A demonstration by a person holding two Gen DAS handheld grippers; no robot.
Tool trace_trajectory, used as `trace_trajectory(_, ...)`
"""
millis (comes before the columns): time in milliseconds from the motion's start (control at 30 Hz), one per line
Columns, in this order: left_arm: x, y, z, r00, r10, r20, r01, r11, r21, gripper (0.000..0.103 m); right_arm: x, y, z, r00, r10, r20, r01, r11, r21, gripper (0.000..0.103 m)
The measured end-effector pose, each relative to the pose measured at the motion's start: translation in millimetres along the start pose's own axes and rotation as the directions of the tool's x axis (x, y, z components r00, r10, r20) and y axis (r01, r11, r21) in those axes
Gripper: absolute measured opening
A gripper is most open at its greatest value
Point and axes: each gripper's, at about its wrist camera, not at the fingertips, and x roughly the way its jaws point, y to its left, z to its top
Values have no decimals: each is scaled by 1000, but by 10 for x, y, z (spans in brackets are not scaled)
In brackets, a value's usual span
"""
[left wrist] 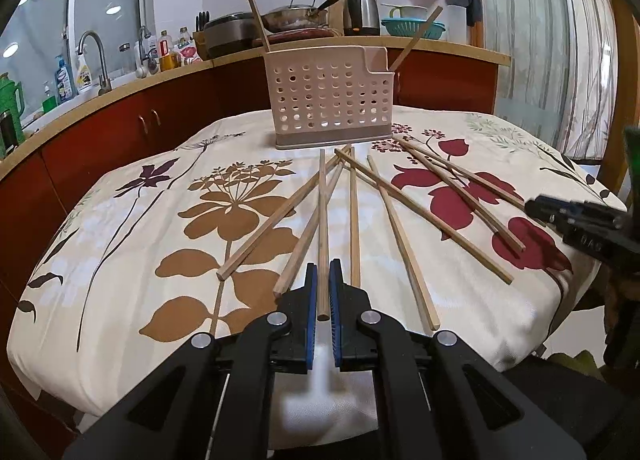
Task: Organize utensils
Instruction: 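Lower the left gripper onto another chopstick and close on it while the right gripper grasps one too, then lift both held chopsticks and carry them above the pink caddy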
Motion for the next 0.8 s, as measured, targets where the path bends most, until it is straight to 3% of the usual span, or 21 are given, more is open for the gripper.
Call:
trace_trajectory(133, -5, 2, 2, 1000, 1, 2, -1, 1000, -1, 7, 5, 15, -29, 1000, -25, 10, 26, 999, -38, 12)
trace_trajectory(333, -60, 23, 41, 999, 13, 30, -13, 1000, 6, 7, -102, 49, 24, 999, -16, 40, 17, 999, -45, 7)
trace_trajectory(800, -362, 155, 300, 989, 28, 147, -25, 999, -24, 7, -599, 149, 427, 982, -1, 191, 14, 998, -64, 6)
